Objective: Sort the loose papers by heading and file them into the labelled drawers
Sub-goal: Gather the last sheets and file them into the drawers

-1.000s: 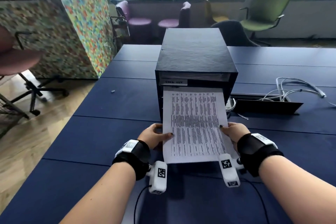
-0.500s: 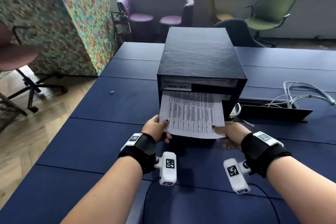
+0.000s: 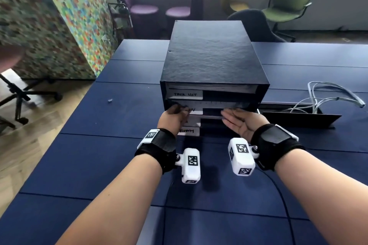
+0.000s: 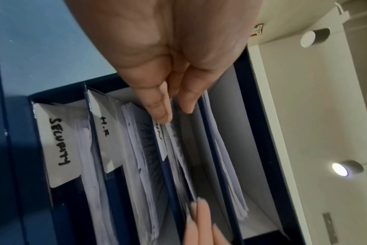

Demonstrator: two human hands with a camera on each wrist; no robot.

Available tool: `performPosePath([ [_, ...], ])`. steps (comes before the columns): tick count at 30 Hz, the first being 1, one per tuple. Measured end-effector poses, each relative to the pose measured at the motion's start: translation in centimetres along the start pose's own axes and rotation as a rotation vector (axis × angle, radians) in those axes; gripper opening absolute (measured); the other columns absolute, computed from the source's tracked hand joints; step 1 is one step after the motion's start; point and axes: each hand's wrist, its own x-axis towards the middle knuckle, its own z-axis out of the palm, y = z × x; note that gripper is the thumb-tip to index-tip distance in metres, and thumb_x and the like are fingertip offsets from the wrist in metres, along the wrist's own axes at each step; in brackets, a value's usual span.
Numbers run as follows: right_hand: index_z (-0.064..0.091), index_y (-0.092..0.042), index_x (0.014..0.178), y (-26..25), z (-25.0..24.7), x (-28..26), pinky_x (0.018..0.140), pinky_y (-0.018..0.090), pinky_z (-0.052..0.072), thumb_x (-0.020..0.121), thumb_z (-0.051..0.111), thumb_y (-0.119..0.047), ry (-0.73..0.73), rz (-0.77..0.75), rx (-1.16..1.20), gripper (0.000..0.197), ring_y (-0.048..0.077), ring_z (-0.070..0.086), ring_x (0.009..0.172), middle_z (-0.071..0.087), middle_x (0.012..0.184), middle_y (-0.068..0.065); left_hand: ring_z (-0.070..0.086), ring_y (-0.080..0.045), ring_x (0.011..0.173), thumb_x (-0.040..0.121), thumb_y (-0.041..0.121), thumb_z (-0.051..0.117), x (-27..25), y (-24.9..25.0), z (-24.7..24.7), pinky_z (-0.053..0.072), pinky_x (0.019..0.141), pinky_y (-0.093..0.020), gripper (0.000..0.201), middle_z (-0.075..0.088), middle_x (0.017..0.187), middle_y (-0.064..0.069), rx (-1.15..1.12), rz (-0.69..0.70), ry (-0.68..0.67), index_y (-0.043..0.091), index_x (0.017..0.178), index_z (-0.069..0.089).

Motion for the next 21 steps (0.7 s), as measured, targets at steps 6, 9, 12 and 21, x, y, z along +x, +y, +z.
performPosePath([
  [6,0.055,-0.010,0.093,-0.1,1.1,1.2,0.066,0.041,0.058,0.091,0.040,0.010,0.023,-0.097,0.143,0.025,0.017,0.071,0.068,0.060,0.087,0.004,0.052,-0.018,0.086,0.087,0.000,0.056,0.7,0.6,0.8,0.042,0.068,-0.024,0.021,0.059,0.095,-0.005,0.230,0.031,-0.024,0.015,0.102,0.058],
  [9,0.055,-0.010,0.091,-0.4,1.2,1.1,0.069,0.043,0.056,0.091,0.038,0.011,0.025,-0.104,0.112,0.028,0.020,0.068,0.080,0.059,0.088,0.003,0.053,-0.021,0.090,0.068,0.011,0.065,1.0,1.6,1.2,0.045,0.080,-0.029,0.029,0.059,0.083,-0.004,0.204,-0.015,-0.062,0.008,0.097,0.062],
  [12,0.053,-0.010,0.093,-0.5,1.1,0.6,0.071,0.044,0.057,0.093,0.038,0.007,0.001,-0.050,-0.049,0.023,0.023,0.063,0.100,0.059,0.099,0.003,0.051,-0.021,0.088,0.060,0.022,0.059,1.3,1.9,1.2,0.040,0.083,-0.031,0.015,0.057,0.077,-0.006,0.259,-0.025,-0.086,0.017,0.073,0.061],
  [21,0.056,-0.019,0.120,-1.9,1.2,-3.5,0.076,0.036,0.051,0.092,0.052,-0.013,-0.069,0.030,-0.821,0.029,0.017,0.060,0.105,0.061,0.108,-0.002,0.050,-0.027,0.124,0.089,0.014,0.061,-1.7,2.6,1.5,0.043,0.098,-0.027,0.058,0.050,0.138,-0.008,0.790,0.033,-0.277,0.018,0.143,0.038],
])
